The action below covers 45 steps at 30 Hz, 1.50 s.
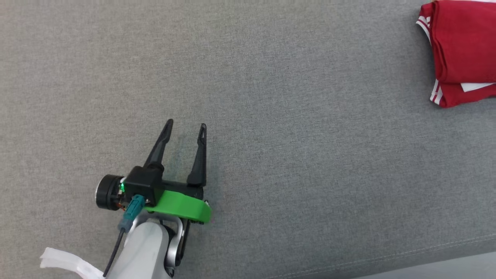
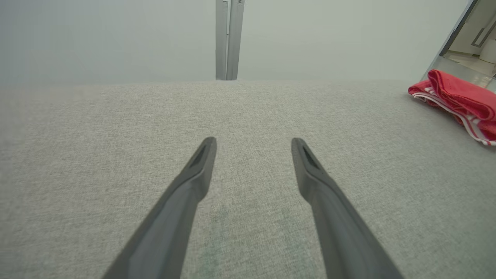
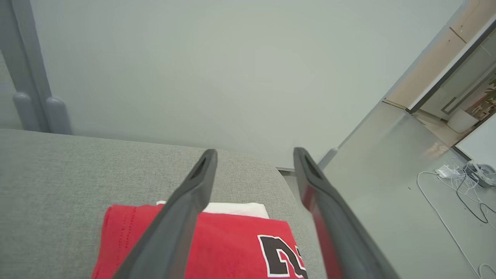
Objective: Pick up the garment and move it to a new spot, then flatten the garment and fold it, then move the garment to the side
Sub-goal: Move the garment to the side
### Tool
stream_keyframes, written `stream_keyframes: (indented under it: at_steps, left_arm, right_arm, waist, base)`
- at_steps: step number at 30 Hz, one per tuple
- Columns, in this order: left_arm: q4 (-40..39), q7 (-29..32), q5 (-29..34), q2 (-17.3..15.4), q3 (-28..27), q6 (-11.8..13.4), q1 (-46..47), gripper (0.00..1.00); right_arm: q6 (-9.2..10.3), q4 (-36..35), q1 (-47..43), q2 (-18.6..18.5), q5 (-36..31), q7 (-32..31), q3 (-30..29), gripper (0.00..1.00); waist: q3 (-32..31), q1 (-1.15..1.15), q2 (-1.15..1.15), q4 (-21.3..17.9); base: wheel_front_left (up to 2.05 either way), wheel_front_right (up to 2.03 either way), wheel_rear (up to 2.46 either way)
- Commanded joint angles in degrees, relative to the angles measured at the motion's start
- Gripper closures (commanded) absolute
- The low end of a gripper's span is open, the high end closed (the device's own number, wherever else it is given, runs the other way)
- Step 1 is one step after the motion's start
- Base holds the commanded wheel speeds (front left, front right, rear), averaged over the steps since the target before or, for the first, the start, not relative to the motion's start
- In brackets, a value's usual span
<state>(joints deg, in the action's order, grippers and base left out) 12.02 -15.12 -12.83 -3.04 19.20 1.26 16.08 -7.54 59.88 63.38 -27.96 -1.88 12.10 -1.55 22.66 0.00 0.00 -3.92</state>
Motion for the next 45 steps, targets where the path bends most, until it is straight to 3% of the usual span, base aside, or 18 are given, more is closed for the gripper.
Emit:
stream_keyframes:
  at_steps: [1,12,21,30,45]
  left_arm:
    - [0.07,-0.01,-0.07,-0.50,-0.99,0.52,1.10,0.00]
    - [3.37,0.00,-1.71,-0.27,-7.89,2.76,0.68,0.00]
    - [5.35,0.00,-4.37,0.04,-11.17,2.49,-4.66,0.00]
    - [3.83,0.00,-6.65,0.06,-8.86,3.89,-9.81,0.00]
    - [-0.07,-0.01,-5.38,0.08,-6.97,7.66,-15.71,0.00]
  right_arm:
    - [0.12,-0.45,-0.51,1.06,0.66,0.90,1.31,0.00]
    - [0.12,-9.14,-10.80,10.27,8.77,3.14,8.49,0.00]
    - [0.12,-26.38,-29.48,16.15,10.04,3.07,4.99,0.00]
    - [0.12,-40.79,-46.97,23.46,8.73,3.08,1.19,0.00]
    - [0.12,-47.88,-57.77,25.02,10.46,0.97,5.12,0.00]
  waist:
    - [-2.06,0.00,0.00,-0.66]
    - [-10.05,0.00,0.00,-1.26]
    - [-15.73,0.00,0.00,-0.19]
    - [-18.90,0.00,0.00,1.45]
    - [-20.43,0.00,0.00,2.21]
  base:
    - [0.00,0.00,0.00]
    - [0.00,0.00,0.00]
    - [0.00,0.00,0.00]
    - [0.00,0.00,0.00]
    - [0.00,0.00,0.00]
